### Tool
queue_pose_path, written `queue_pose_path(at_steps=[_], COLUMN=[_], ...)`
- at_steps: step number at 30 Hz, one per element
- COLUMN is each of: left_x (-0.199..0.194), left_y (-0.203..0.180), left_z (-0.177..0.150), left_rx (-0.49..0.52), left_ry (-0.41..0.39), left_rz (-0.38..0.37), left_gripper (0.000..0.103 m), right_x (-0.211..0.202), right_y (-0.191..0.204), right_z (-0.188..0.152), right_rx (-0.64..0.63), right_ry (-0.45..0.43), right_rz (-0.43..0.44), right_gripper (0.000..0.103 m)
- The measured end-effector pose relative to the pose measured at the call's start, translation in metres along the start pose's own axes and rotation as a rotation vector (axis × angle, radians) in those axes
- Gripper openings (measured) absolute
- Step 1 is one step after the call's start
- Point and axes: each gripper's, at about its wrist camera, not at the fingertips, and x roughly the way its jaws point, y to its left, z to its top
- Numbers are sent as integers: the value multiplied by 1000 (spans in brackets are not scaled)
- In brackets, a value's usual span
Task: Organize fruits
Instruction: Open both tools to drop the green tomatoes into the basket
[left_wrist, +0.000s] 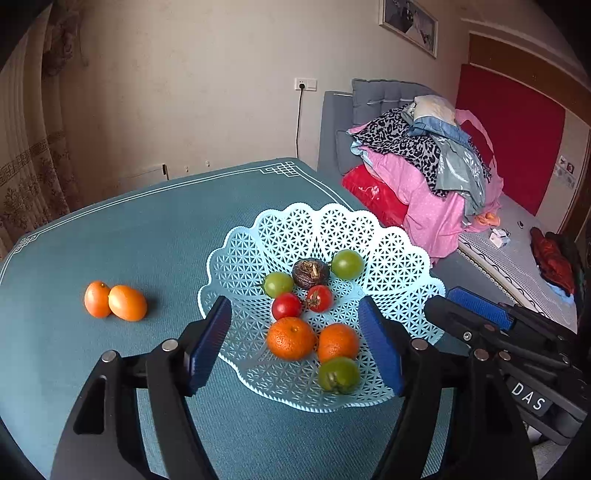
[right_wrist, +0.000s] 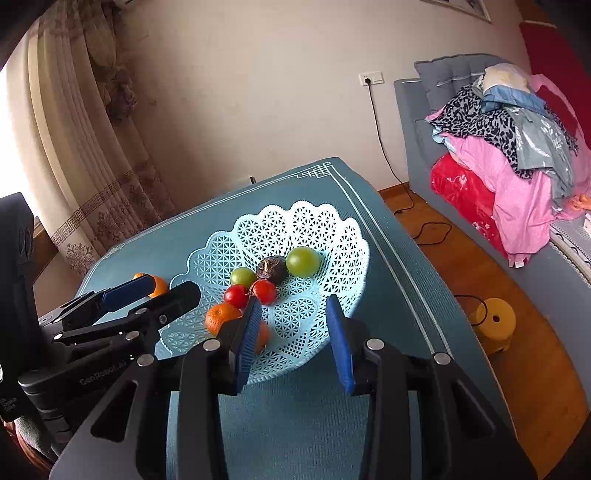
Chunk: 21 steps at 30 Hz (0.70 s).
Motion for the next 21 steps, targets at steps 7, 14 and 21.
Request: queue_pose_path(at_steps=[7,14,21], left_x=[-3,-9,-17], left_y=[17,38,57], left_z=[1,1,-3], left_rx=[-31,-76,-107], left_ry=[-5,-10,-18], left_rz=[31,70,107], left_gripper=[81,89,94], right_x=[-2,-3,-4], right_y=[3,10,20], right_z=[-1,-2,-4], right_rx=[0,-5,-24], right_ry=[-6,-1,4], right_rz=[3,10,26], right_gripper=[43,44,44])
